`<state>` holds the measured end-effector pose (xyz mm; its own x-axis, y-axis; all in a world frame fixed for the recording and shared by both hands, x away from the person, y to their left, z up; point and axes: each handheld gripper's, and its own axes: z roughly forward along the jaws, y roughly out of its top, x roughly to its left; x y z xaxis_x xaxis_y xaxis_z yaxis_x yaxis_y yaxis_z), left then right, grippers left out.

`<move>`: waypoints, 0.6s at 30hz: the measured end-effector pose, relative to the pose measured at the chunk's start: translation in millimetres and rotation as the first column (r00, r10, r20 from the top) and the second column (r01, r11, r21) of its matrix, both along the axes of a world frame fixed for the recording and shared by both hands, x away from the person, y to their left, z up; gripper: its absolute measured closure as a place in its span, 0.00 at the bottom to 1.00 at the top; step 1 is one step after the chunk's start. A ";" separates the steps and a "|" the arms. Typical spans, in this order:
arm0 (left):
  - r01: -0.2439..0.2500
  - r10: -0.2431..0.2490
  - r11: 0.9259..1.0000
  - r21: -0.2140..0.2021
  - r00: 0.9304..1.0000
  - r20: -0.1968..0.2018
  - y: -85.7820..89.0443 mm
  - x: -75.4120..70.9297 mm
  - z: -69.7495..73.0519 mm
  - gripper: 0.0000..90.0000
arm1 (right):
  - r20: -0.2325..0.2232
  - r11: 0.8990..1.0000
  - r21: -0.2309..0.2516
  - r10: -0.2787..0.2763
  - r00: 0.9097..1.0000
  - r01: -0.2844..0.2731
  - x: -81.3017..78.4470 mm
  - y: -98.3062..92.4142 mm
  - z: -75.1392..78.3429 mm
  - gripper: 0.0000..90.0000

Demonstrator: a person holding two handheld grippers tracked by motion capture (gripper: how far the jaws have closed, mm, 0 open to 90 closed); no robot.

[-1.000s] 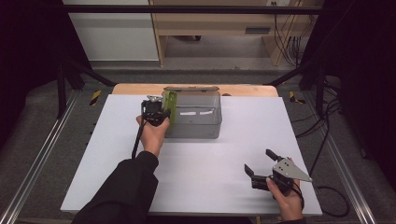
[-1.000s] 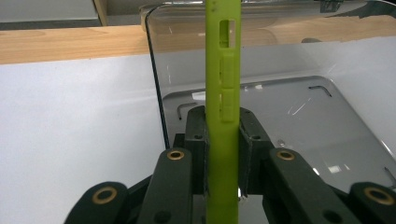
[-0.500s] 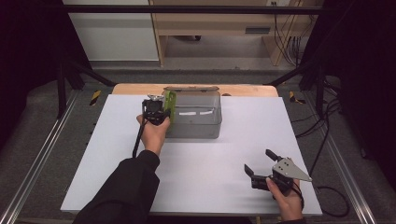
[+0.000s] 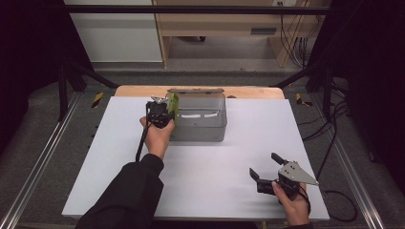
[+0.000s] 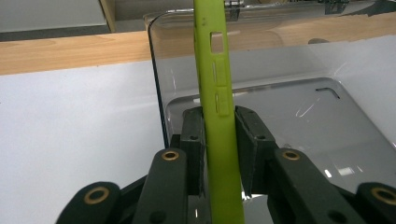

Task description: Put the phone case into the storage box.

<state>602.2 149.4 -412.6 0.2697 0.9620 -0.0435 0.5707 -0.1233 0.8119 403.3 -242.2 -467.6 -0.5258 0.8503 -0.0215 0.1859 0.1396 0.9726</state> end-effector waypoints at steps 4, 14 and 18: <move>0.003 -0.003 1.000 0.006 1.000 0.013 -0.4 -0.3 0.2 0.81 | 0.000 1.000 0.000 0.001 1.000 -0.001 0.1 0.1 -0.1 0.04; -0.002 0.002 1.000 0.017 1.000 0.027 -0.9 -0.7 0.6 0.81 | 0.000 1.000 -0.002 0.004 1.000 -0.004 0.1 0.6 -0.2 0.04; 0.001 -0.001 1.000 0.007 0.999 0.040 -0.2 -0.6 1.2 0.80 | 0.000 1.000 -0.003 0.005 1.000 -0.005 0.1 0.6 -0.2 0.04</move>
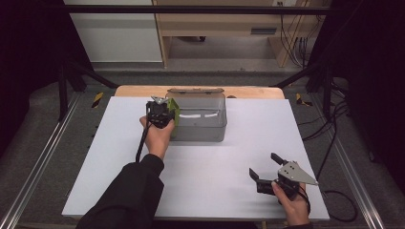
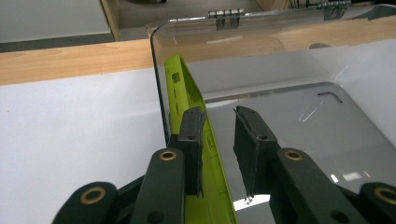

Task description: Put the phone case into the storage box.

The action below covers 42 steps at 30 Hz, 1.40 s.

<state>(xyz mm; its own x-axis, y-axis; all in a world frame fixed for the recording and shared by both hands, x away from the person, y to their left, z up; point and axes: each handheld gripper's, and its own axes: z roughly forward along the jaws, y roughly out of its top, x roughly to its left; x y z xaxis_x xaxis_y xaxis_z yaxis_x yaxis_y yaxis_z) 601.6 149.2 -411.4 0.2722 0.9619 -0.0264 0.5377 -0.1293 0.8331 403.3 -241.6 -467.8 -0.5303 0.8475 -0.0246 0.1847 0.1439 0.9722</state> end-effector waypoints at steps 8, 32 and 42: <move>0.056 -0.056 0.998 0.006 0.994 0.091 -2.2 -5.6 5.6 0.69 | -0.002 1.000 0.001 0.005 1.000 -0.005 -0.1 0.7 0.0 0.04; 0.138 -0.130 0.990 -0.030 0.974 0.188 -8.4 -13.6 5.6 0.26 | 0.002 1.000 -0.001 0.008 1.000 -0.008 -0.4 1.4 0.3 0.04; 0.176 -0.165 0.983 -0.049 0.969 0.181 -9.3 -13.2 4.2 0.13 | 0.001 1.000 0.000 0.009 1.000 -0.009 -0.4 1.6 0.2 0.04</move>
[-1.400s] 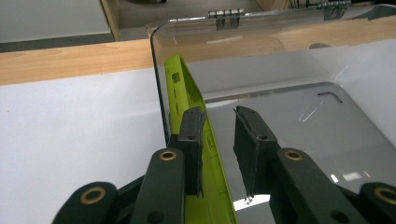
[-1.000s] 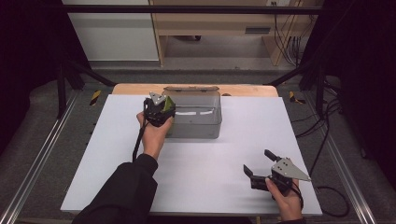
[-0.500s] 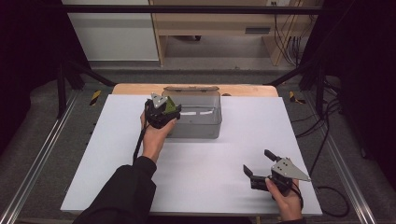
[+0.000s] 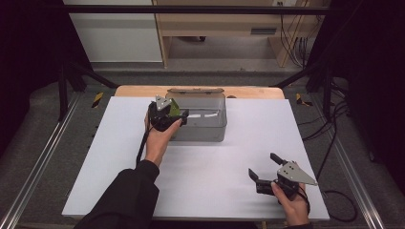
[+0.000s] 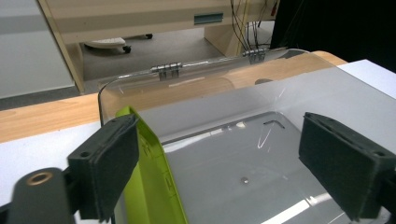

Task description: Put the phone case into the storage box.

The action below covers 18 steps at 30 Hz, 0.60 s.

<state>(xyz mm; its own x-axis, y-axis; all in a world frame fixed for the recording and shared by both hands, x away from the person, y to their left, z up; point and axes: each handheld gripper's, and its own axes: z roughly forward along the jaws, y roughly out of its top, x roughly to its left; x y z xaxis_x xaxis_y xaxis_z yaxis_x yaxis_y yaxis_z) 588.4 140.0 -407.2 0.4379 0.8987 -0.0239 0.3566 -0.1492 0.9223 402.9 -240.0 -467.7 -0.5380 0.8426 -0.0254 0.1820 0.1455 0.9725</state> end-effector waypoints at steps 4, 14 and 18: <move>0.009 -0.009 1.000 -0.008 1.000 0.012 -1.0 -0.5 0.5 0.10 | 0.001 1.000 0.000 -0.002 1.000 0.002 0.0 -0.2 0.1 0.04; 0.037 -0.037 0.999 -0.017 0.999 0.024 -3.7 -3.2 2.0 0.08 | 0.001 1.000 0.002 0.000 1.000 0.000 -0.1 -0.2 0.2 0.04; 0.051 -0.050 0.998 -0.022 0.998 0.038 -5.5 -5.6 3.7 0.08 | 0.001 1.000 -0.001 0.001 1.000 -0.001 -0.1 0.0 0.1 0.04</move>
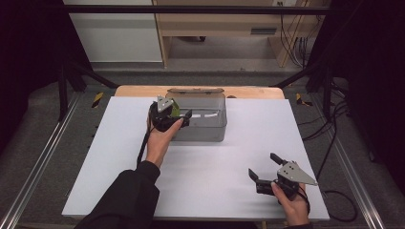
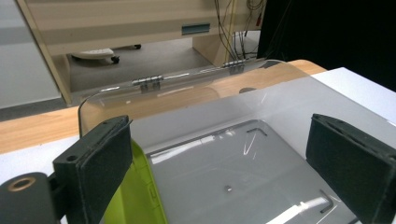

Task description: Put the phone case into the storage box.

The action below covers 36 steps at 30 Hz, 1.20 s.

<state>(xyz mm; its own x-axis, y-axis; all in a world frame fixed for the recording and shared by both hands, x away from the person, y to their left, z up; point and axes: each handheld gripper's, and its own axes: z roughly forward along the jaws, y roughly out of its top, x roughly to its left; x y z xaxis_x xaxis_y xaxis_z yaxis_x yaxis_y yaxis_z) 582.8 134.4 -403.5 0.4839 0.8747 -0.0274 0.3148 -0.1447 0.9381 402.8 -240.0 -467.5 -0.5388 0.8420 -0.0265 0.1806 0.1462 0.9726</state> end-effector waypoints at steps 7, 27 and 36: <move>0.033 -0.033 0.999 -0.003 0.999 0.027 -3.9 -4.2 2.5 0.07 | -0.001 1.000 -0.002 0.004 1.000 -0.004 -0.2 0.8 0.0 0.04; 0.071 -0.068 0.997 -0.035 0.994 0.089 -4.9 -11.9 2.7 0.05 | -0.004 1.000 -0.005 0.003 1.000 -0.003 -0.1 1.7 -0.1 0.04; 0.076 -0.072 0.996 -0.039 0.992 0.101 -5.5 -13.0 3.7 0.05 | -0.004 1.000 -0.005 0.003 1.000 -0.003 -0.1 1.7 -0.1 0.04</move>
<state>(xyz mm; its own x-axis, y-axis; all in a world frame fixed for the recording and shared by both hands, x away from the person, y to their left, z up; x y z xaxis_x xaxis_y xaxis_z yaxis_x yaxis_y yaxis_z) 569.8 128.9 -399.8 0.5493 0.8356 -0.0123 0.2094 -0.1234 0.9700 402.7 -238.3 -467.6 -0.5413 0.8404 -0.0285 0.1844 0.1517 0.9711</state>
